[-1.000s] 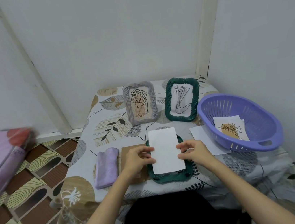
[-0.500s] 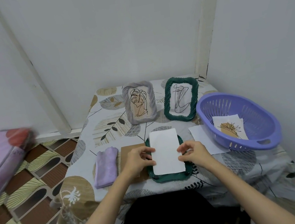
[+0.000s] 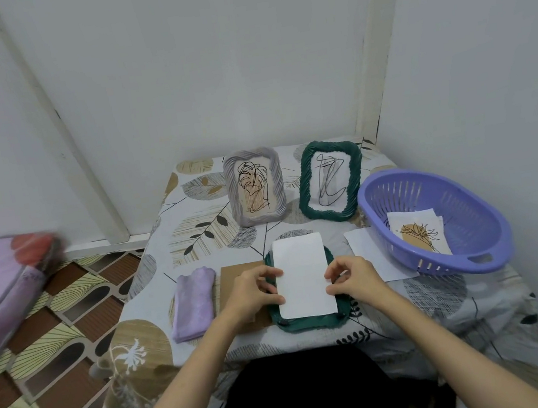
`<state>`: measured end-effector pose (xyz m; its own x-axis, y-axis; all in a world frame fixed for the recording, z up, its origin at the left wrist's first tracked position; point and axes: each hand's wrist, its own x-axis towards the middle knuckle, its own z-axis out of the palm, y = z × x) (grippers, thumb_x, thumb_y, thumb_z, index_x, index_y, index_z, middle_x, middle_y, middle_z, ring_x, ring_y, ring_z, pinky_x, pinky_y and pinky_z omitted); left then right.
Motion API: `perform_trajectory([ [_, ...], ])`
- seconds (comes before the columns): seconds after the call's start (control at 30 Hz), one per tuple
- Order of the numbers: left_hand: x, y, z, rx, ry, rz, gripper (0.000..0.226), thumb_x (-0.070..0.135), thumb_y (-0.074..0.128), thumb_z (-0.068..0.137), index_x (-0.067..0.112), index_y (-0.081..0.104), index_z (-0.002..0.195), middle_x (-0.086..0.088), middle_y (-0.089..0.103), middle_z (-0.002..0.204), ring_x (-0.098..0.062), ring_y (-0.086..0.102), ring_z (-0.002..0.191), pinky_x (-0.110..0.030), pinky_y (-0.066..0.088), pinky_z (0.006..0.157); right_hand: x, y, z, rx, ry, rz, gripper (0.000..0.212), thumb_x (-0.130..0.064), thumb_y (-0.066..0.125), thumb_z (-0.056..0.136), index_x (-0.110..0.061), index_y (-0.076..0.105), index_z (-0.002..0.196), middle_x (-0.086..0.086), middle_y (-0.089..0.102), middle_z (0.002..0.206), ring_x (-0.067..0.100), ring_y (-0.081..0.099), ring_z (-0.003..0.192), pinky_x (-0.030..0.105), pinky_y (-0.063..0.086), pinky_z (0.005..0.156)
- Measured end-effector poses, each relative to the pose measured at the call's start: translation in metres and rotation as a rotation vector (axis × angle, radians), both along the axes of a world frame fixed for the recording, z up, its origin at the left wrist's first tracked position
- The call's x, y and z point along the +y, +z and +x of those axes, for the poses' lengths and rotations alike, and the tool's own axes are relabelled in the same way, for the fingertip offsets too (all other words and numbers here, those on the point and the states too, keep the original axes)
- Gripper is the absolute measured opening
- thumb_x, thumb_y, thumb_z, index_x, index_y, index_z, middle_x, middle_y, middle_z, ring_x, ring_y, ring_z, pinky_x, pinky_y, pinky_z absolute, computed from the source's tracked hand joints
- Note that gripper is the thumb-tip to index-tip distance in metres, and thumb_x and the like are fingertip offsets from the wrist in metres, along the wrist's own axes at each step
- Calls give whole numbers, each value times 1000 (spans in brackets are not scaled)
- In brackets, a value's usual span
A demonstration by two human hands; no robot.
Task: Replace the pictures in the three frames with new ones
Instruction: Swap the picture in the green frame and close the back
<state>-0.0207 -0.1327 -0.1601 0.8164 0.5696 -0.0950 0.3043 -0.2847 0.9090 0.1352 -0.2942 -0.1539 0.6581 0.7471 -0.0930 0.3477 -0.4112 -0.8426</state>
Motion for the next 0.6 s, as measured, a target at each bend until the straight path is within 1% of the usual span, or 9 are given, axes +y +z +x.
perform_trajectory([
  [0.07,1,-1,0,9,-7,-1,49,-7,80,56,28,64,86,-9,62,68,-16,57,66,-33,49,81,0,0,0,-9,10,-10,31,4,74,64,-23,59,64,3,62,73,13,50,56,5,41,52],
  [0.13,1,-1,1,20,-16,18,49,-7,80,56,28,64,87,-8,62,68,-14,57,64,-27,47,78,0,0,-1,-25,21,-17,31,6,73,65,-22,58,64,3,61,71,14,49,57,4,40,51],
  [0.23,0,-2,1,54,-46,73,49,-6,80,58,25,62,92,-5,63,78,-7,56,63,-12,45,66,-1,-2,-2,-53,40,-36,31,6,72,66,-22,58,64,4,61,72,13,51,58,3,41,51],
  [0.3,0,-2,2,88,-68,152,50,-2,80,59,20,63,101,3,60,83,-5,53,70,-6,42,63,-1,-2,-2,-75,60,-56,32,6,72,67,-22,56,64,5,61,73,11,51,57,4,41,51],
  [0.37,1,1,3,139,-86,267,52,7,81,63,17,63,110,7,54,88,-8,47,78,-8,38,65,-1,-2,-3,-100,86,-71,31,6,71,68,-22,56,67,8,61,77,12,51,57,8,43,55],
  [0.43,2,4,4,202,-127,380,51,16,80,66,16,63,114,2,52,95,-12,46,87,-14,33,68,1,-1,-3,-132,109,-81,29,5,70,68,-20,57,73,10,61,89,14,52,59,15,45,61],
  [0.47,2,4,5,235,-148,420,50,19,79,68,16,63,115,-2,53,100,-15,47,92,-17,32,73,2,0,-3,-151,117,-86,28,5,70,69,-19,58,78,9,59,95,13,53,59,14,44,61],
  [0.53,3,4,5,272,-169,435,49,22,78,69,14,63,115,-7,53,117,-20,49,107,-19,32,84,4,0,-2,-192,123,-99,30,4,71,68,-16,61,89,6,53,99,8,51,59,11,41,60],
  [0.6,4,3,4,281,-166,422,47,21,77,71,12,64,115,-7,49,129,-20,47,117,-19,32,93,5,-1,-2,-233,127,-128,36,1,72,69,-12,63,101,5,49,101,10,48,64,14,39,62],
])
